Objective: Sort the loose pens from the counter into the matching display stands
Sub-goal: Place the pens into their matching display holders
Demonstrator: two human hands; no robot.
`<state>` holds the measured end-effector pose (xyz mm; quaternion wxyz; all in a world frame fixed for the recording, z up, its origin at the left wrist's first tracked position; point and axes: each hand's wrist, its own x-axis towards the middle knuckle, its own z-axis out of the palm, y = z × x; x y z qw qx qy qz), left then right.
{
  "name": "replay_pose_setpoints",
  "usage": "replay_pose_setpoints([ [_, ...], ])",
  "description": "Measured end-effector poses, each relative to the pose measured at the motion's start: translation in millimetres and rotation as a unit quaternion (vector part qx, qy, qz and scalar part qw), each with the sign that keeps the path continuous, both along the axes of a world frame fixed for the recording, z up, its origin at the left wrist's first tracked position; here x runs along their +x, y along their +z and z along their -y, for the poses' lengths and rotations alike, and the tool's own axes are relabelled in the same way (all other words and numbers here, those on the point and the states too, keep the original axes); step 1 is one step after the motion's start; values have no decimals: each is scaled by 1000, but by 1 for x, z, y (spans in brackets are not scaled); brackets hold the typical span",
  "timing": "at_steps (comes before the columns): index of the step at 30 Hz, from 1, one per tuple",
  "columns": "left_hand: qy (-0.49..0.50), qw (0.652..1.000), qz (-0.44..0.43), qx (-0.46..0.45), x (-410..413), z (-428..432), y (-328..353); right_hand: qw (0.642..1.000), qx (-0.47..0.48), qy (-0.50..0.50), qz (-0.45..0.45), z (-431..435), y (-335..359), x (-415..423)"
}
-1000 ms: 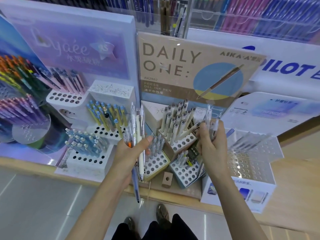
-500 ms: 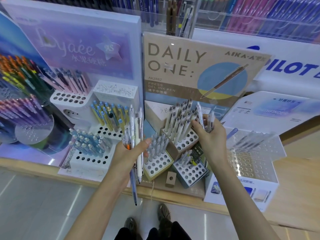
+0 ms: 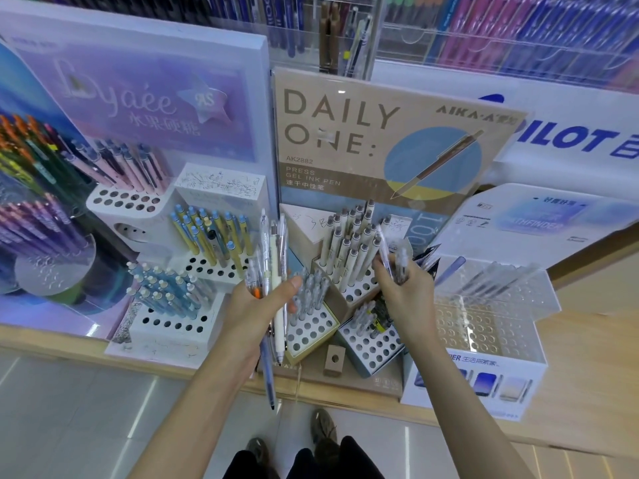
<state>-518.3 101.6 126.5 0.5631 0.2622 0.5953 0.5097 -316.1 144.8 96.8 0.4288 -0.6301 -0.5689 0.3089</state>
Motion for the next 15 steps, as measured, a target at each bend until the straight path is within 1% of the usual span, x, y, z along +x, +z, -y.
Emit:
replay_pose_setpoints([
  [2, -6, 1000, 6, 5, 2, -1, 1, 1000, -7, -9, -11, 4, 0, -1],
  [6, -18, 1000, 12, 13, 3, -2, 2, 995, 16, -28, -90, 10, 15, -5],
  [8, -43, 999, 20, 21, 4, -2, 4, 988, 15, 2, -151, 16, 28, -8],
  [10, -78, 996, 35, 35, 5, -1, 7, 977, -14, 50, -208, 23, 43, -15],
  [12, -89, 994, 42, 43, 7, -1, 9, 966, -35, 102, -237, 27, 57, -29],
  [14, -93, 995, 17, 42, 9, 0, 10, 956, -47, 147, -250, 27, 67, -43],
  [15, -101, 994, -1, 48, 10, 0, 10, 955, -52, 164, -243, 25, 72, -49],
])
